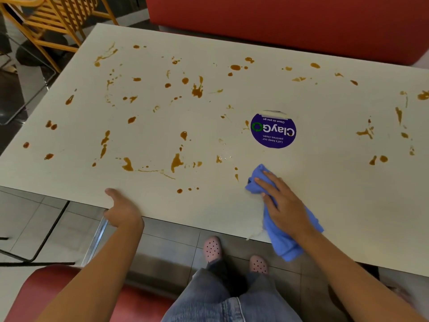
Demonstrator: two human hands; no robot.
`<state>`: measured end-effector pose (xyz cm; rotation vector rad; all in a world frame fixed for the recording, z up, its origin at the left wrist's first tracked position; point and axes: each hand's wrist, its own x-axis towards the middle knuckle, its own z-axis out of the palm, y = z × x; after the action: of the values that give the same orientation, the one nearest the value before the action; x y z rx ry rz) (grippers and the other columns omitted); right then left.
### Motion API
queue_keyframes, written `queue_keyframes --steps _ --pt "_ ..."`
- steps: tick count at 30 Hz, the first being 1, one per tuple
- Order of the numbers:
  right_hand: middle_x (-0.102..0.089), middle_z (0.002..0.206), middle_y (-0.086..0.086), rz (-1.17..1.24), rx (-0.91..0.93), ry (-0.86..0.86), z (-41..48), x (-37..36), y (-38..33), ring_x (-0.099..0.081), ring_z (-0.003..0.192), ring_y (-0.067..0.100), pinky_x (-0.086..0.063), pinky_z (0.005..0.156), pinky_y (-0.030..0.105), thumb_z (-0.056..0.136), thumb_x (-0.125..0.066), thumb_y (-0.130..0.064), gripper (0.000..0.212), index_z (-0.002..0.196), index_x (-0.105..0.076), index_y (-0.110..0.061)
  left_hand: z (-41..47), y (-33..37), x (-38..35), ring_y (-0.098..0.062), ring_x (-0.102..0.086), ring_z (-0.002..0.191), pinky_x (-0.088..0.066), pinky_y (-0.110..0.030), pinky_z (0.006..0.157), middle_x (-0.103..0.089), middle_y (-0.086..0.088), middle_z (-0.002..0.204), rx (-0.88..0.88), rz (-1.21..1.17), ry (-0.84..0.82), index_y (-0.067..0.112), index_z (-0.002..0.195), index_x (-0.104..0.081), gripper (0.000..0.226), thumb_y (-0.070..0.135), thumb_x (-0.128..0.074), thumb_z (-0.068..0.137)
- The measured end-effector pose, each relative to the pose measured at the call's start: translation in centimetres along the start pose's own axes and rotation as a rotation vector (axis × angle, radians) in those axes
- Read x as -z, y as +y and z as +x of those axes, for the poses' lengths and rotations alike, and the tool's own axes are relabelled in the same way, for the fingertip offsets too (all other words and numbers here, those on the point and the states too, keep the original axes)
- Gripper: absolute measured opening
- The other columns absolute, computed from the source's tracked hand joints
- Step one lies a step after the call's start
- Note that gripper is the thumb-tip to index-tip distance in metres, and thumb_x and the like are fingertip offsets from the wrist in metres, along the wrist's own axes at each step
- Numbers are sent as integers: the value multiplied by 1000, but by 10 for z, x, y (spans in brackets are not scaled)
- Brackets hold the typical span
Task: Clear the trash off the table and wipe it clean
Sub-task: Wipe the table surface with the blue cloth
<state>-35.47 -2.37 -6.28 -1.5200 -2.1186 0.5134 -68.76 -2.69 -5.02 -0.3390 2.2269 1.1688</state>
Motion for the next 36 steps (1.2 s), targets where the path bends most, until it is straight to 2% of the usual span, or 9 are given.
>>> queue_keyframes --steps 6,9,11,14,17,22,27,31,36 --pt "-44 140 10 -23 -166 106 26 0 -2 -42 126 22 -34 97 22 94 -44 -10 37 130 -52 -12 12 -3 15 -24 -54 111 -49 -39 92 -51 -4 127 38 -27 -218 11 139 -34 90 73 -51 75" --pt "-43 139 17 -89 -347 165 36 -22 -26 -44 124 34 -44 90 34 95 -39 -6 36 129 -53 -8 16 -1 26 -19 -57 99 -50 -36 83 -56 -1 112 12 -65 -428 16 125 -46 60 58 -55 83" --pt "-47 133 21 -89 -325 171 39 -37 -48 -50 117 38 -52 82 38 92 -35 -11 39 125 -55 -7 19 2 33 -15 -59 94 -48 -36 83 -60 1 106 21 -81 -564 20 114 -51 42 51 -56 86" --pt "-48 133 20 -11 -239 124 30 -48 -63 -49 121 35 -47 89 32 91 -38 -9 40 127 -55 -7 26 3 40 -13 -61 95 -47 -37 89 -64 1 104 22 -53 -693 22 103 -58 27 43 -59 87" --pt "-46 138 13 54 -87 29 16 -37 -49 -40 125 21 -32 95 15 92 -37 -17 40 128 -54 -11 28 3 43 -16 -61 100 -47 -39 90 -65 -1 107 14 -50 -715 20 103 -59 26 40 -60 86" --pt "-40 142 1 152 -61 -73 5 5 -7 -39 127 10 -27 104 9 89 -37 -29 42 128 -51 -23 29 2 42 -16 -61 98 -48 -38 90 -65 -1 104 -11 -38 -727 20 102 -59 26 41 -59 86" --pt "-43 141 9 50 -260 101 13 9 8 -42 128 24 -34 105 29 91 -39 -23 42 130 -52 -14 28 1 40 -16 -61 96 -49 -36 85 -64 -2 105 -16 -47 -698 16 114 -55 38 42 -60 86" --pt "-35 146 12 7 -531 290 37 -26 -33 -33 134 28 -31 101 27 93 -41 -6 40 131 -50 -12 28 0 40 -15 -61 94 -48 -37 88 -65 0 102 -26 -34 -716 19 109 -56 31 42 -57 87" --pt "-45 137 15 -5 -346 238 45 -62 -85 -44 125 31 -39 89 24 91 -42 -3 39 125 -56 -11 25 1 42 -15 -61 92 -47 -36 86 -65 0 99 -36 -39 -718 19 104 -56 26 40 -57 88"
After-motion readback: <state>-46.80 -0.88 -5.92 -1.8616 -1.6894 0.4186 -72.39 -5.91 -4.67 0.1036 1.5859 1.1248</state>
